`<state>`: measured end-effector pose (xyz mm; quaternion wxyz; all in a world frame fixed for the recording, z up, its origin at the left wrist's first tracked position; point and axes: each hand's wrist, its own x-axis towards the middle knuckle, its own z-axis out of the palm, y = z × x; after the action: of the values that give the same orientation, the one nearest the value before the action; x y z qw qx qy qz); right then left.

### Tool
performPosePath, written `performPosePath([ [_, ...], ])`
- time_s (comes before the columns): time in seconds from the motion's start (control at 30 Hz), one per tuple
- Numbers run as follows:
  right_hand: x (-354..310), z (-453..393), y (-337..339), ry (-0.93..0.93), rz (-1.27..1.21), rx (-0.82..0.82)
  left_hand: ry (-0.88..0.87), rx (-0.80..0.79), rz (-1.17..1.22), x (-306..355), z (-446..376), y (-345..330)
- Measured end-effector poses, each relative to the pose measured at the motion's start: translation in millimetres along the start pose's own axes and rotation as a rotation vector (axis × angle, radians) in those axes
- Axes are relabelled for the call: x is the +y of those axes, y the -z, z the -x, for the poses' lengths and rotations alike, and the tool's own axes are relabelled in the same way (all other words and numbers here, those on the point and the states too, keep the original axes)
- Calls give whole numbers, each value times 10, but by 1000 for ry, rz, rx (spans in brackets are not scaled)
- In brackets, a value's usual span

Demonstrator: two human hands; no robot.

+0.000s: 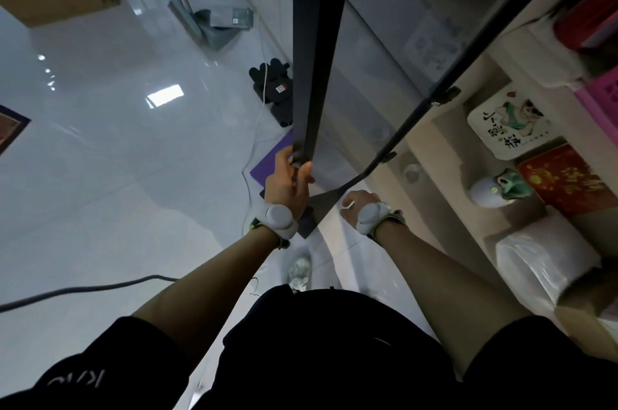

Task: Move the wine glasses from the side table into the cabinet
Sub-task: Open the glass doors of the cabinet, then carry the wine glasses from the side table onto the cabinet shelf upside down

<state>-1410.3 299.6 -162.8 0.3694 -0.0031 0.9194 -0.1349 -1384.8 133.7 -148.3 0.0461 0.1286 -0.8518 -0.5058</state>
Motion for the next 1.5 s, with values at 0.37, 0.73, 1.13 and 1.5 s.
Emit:
performPosePath([
  [0.37,-374,-146,172,69,-8,34,98,22,-27,-2,-436,69],
  [0.73,-215,-193,198,37,-93,74,128,-48,-122,-110,-455,52],
  [1.13,147,-50,-29,-126,-219,99,113,-533,-714,-201,-230,-184],
  [1.5,835,568,-421,-422,-447,155,-171,-1146,-875,140,272,-902],
])
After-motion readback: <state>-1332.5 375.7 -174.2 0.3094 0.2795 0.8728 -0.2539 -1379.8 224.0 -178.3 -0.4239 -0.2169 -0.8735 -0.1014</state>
